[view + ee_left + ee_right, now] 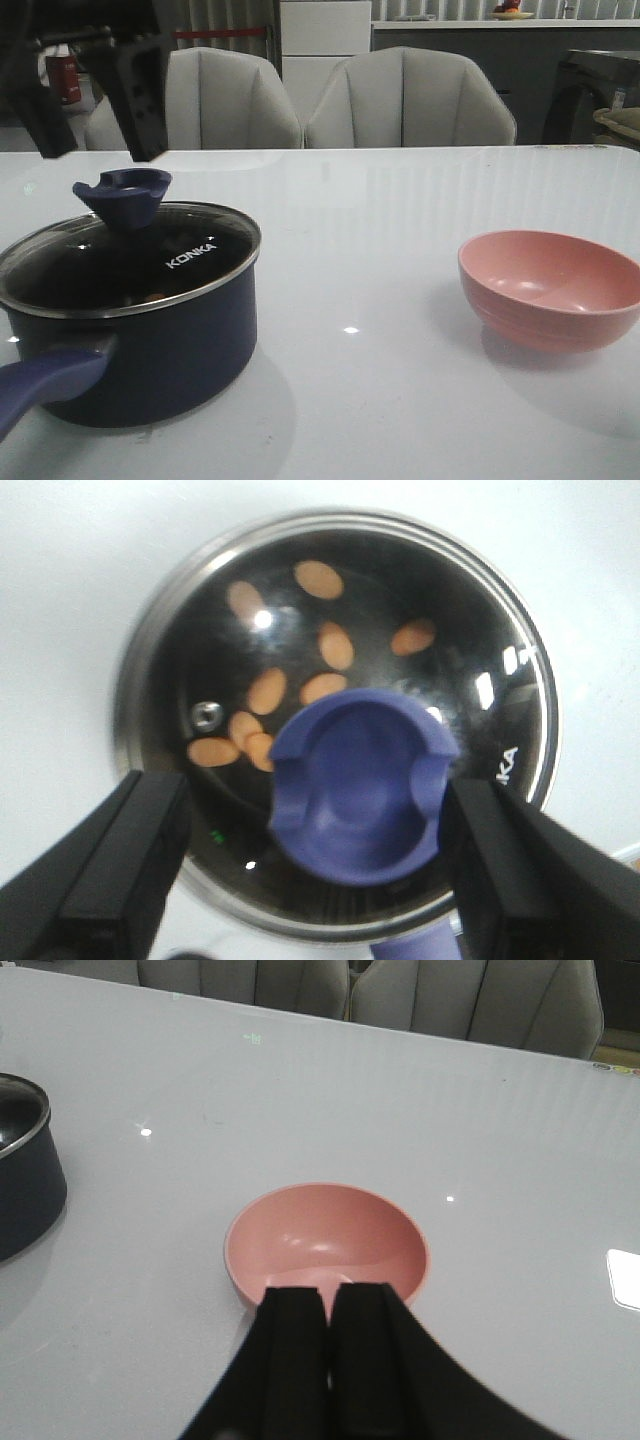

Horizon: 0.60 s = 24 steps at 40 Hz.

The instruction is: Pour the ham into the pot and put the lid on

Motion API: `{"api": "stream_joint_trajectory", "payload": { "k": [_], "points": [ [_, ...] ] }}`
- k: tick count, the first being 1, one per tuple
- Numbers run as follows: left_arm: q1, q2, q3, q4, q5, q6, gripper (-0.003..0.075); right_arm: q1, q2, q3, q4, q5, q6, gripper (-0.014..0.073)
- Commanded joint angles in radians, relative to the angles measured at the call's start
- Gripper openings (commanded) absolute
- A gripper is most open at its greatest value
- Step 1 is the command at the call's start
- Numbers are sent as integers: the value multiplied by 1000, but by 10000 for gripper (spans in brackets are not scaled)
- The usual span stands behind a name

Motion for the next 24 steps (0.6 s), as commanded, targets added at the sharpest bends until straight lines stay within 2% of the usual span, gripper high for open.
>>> {"api": "stream_joint_trajectory", "payload": {
  "k": [1,10,24],
  "points": [
    [-2,-128,-16,7,54,-5,519,1,6,-26,6,-74,-6,145],
    [-2,-406,141,104,30,-5,459,1,6,-26,6,-74,-6,145],
    [-2,-913,481,104,-259,-5,382,1,6,-26,6,-74,-6,145]
  ]
}}
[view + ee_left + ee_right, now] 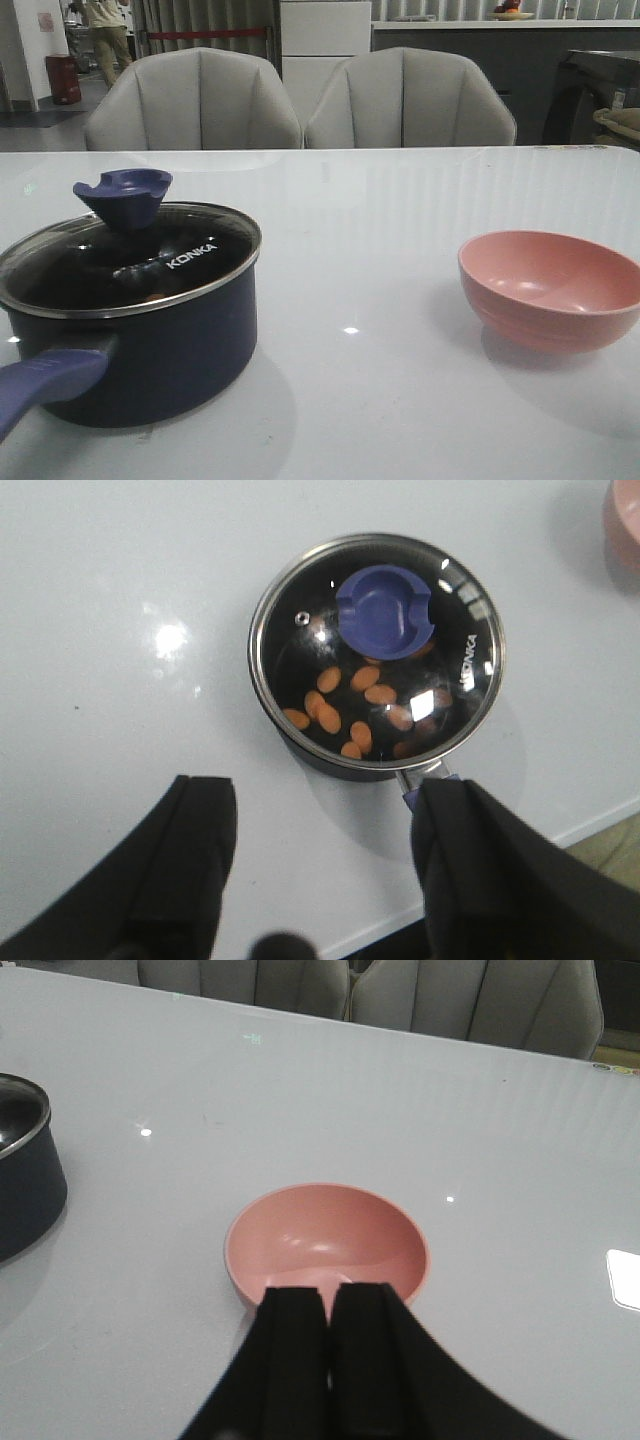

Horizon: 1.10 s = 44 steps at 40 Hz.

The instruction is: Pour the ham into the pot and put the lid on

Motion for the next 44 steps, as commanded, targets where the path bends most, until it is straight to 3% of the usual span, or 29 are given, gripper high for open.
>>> {"api": "stream_joint_trajectory", "payload": {
  "k": [1,13,22,28,44],
  "points": [
    [-2,-134,68,0,-143,-5,376,1,6,-26,6,-74,-6,145],
    [-2,-521,366,7,-349,-5,275,1,6,-26,6,-74,-6,145],
    [-2,-784,560,10,-490,-3,110,1,6,-26,6,-74,-6,145],
    [-2,-863,627,15,-531,-3,114,1,6,-26,6,-74,-6,145],
    [-2,-858,688,10,-562,-3,114,1,6,-26,6,-74,-6,145]
  ]
}}
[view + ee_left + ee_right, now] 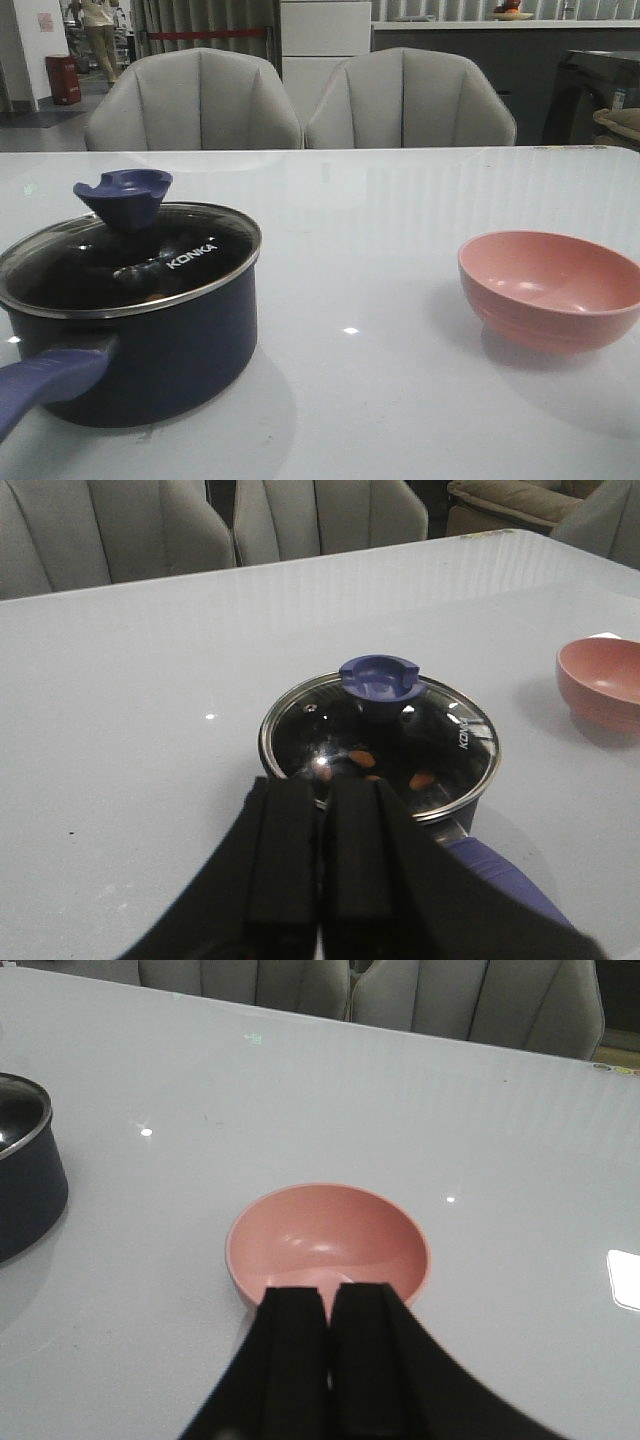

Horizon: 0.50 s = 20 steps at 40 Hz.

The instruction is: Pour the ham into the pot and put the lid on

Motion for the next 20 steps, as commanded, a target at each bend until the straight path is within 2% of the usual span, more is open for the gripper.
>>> {"api": "stream_joint_trajectory", "payload": {
  "k": [1,6,9,15,20],
  "points": [
    [-2,-16,-22,-3,-91,-3,114,1,6,-26,6,-74,-6,145],
    [-2,-16,-10,-3,-107,-3,114,1,6,-26,6,-74,-6,145],
    [13,-16,19,47,-149,-3,114,1,6,-26,6,-74,-6,145],
    [152,-20,129,50,-280,-3,114,1,6,-26,6,-74,-6,145],
    [282,-20,246,24,-477,-4,114,1,6,-26,6,-74,-6,145]
  ]
}}
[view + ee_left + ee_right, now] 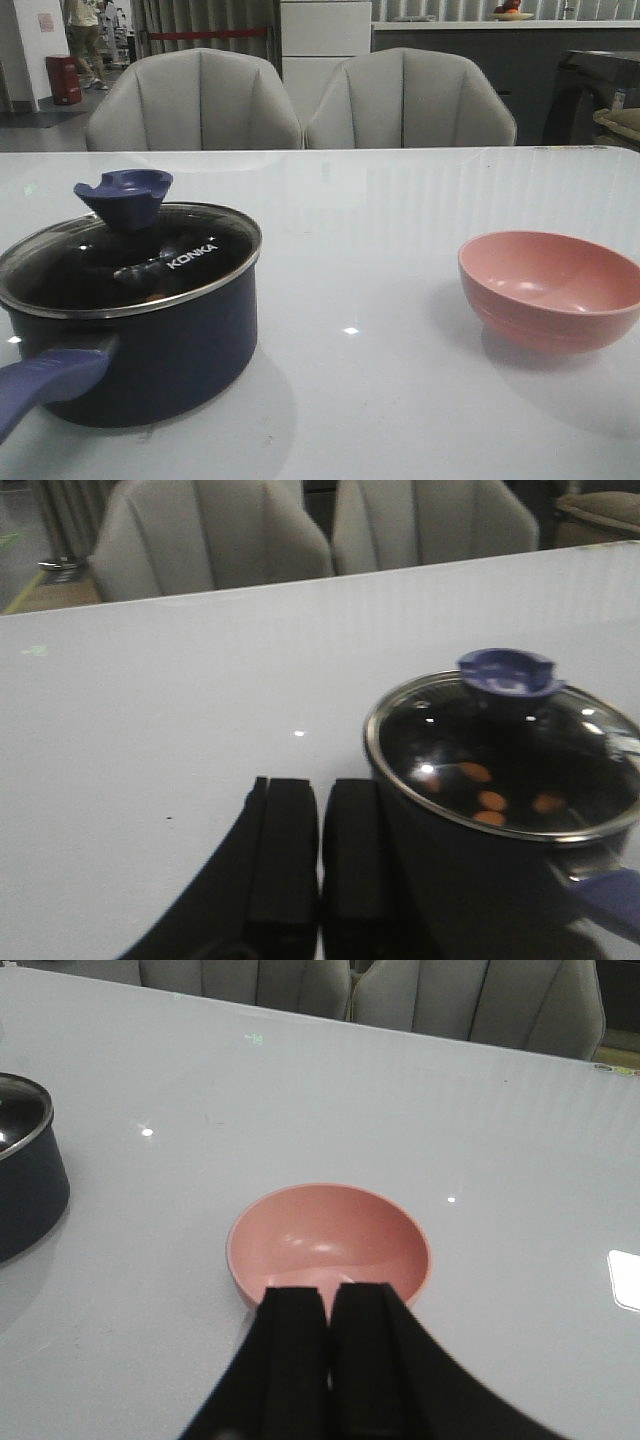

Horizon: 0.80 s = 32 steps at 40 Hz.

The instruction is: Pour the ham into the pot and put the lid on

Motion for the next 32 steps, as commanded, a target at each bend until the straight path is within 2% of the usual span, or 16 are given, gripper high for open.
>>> {"api": "stream_joint_trajectory", "payload": {
  "k": [1,4,7,32],
  "points": [
    [87,-20,51,-20,-241,-4,114,1,6,-26,6,-74,-6,145],
    [147,-20,103,-31,-334,-4,114,1,6,-26,6,-74,-6,145],
    [180,-20,136,-40,-364,-4,114,1,6,-26,6,-74,-6,145],
    [196,-20,161,-47,-342,-4,114,1,6,-26,6,-74,-6,145]
  ]
}}
